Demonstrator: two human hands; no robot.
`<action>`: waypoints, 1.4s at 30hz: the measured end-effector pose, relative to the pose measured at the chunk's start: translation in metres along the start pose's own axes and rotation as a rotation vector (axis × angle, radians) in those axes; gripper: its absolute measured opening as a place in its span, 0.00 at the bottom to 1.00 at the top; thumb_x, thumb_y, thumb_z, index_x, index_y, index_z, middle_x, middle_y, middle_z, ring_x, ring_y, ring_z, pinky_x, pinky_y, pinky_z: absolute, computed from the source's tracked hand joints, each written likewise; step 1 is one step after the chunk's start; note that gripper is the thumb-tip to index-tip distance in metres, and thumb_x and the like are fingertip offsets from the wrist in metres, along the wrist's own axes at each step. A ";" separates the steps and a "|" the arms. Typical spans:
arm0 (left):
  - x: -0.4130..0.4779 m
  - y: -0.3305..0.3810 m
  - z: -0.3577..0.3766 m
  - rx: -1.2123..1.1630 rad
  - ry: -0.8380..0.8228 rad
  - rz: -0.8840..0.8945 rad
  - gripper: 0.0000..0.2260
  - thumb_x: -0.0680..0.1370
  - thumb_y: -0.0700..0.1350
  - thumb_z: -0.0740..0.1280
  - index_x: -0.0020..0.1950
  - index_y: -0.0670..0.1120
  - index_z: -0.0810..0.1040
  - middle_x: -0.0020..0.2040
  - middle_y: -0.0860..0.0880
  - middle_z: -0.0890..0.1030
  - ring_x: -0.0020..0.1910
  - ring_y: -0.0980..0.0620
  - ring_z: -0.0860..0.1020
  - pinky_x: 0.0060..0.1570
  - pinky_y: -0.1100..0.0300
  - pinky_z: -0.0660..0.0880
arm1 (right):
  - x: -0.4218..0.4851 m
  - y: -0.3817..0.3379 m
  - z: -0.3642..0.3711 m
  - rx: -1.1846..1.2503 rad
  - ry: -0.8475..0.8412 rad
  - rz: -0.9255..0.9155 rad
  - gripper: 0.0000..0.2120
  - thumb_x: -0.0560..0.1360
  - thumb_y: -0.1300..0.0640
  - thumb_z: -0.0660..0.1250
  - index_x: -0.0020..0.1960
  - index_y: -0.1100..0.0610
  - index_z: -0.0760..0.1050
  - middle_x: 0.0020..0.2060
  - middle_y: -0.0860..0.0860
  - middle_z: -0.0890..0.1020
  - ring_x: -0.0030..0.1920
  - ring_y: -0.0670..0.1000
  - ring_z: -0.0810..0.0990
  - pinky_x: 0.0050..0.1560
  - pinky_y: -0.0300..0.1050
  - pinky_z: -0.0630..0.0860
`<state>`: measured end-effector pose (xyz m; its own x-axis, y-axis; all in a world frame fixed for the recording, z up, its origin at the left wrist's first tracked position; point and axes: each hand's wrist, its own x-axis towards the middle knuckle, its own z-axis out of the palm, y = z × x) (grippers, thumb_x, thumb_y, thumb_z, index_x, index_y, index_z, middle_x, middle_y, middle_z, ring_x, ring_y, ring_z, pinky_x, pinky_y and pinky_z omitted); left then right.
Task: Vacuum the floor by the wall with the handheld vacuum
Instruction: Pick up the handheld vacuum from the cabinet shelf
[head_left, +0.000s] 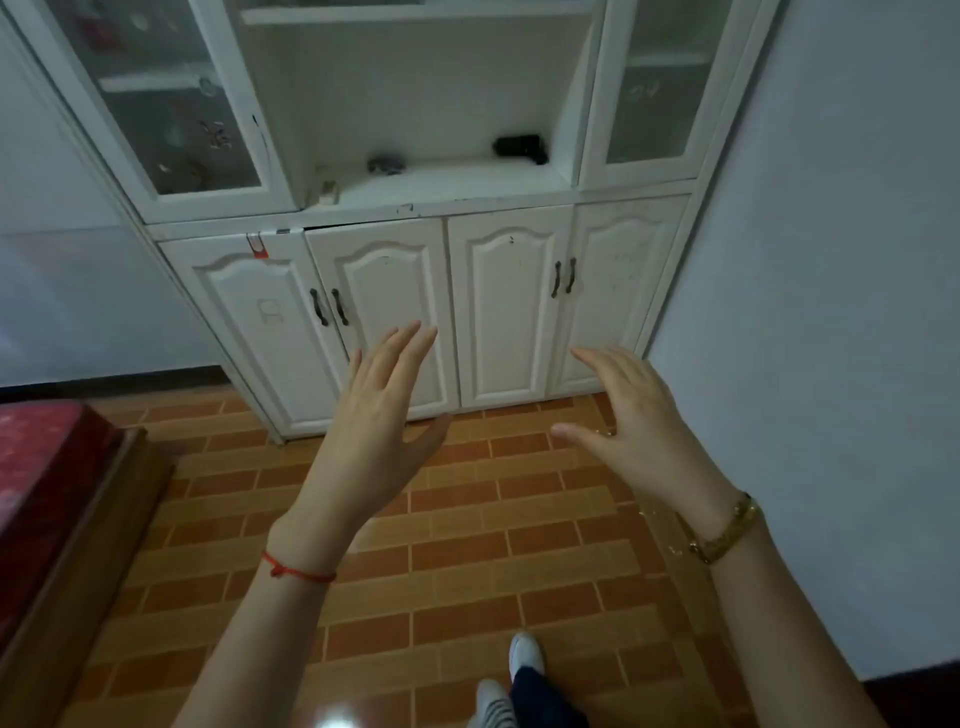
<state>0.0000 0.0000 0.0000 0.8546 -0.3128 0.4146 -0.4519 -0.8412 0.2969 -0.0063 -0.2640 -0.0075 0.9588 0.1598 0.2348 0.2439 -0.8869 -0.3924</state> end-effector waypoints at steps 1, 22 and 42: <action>0.013 -0.002 0.006 -0.009 0.006 0.002 0.35 0.77 0.49 0.68 0.80 0.49 0.55 0.79 0.49 0.58 0.79 0.50 0.54 0.78 0.44 0.51 | 0.012 0.009 -0.001 0.013 0.009 -0.013 0.38 0.73 0.37 0.65 0.77 0.48 0.56 0.76 0.48 0.61 0.76 0.49 0.54 0.72 0.43 0.48; 0.226 -0.037 0.101 0.036 0.012 -0.132 0.34 0.77 0.48 0.69 0.79 0.46 0.57 0.78 0.47 0.61 0.79 0.48 0.56 0.77 0.41 0.53 | 0.234 0.134 0.000 0.116 -0.092 -0.074 0.37 0.74 0.42 0.67 0.77 0.49 0.56 0.75 0.50 0.62 0.76 0.48 0.53 0.77 0.51 0.49; 0.493 -0.176 0.178 0.030 0.034 -0.063 0.34 0.76 0.50 0.66 0.79 0.48 0.57 0.79 0.47 0.60 0.79 0.48 0.55 0.77 0.43 0.50 | 0.530 0.215 0.035 0.100 -0.004 -0.074 0.38 0.73 0.39 0.67 0.77 0.48 0.56 0.75 0.50 0.62 0.76 0.49 0.54 0.71 0.40 0.47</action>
<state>0.5461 -0.0851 -0.0010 0.8716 -0.2445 0.4249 -0.3895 -0.8716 0.2975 0.5598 -0.3544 0.0013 0.9383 0.2248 0.2627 0.3268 -0.8248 -0.4614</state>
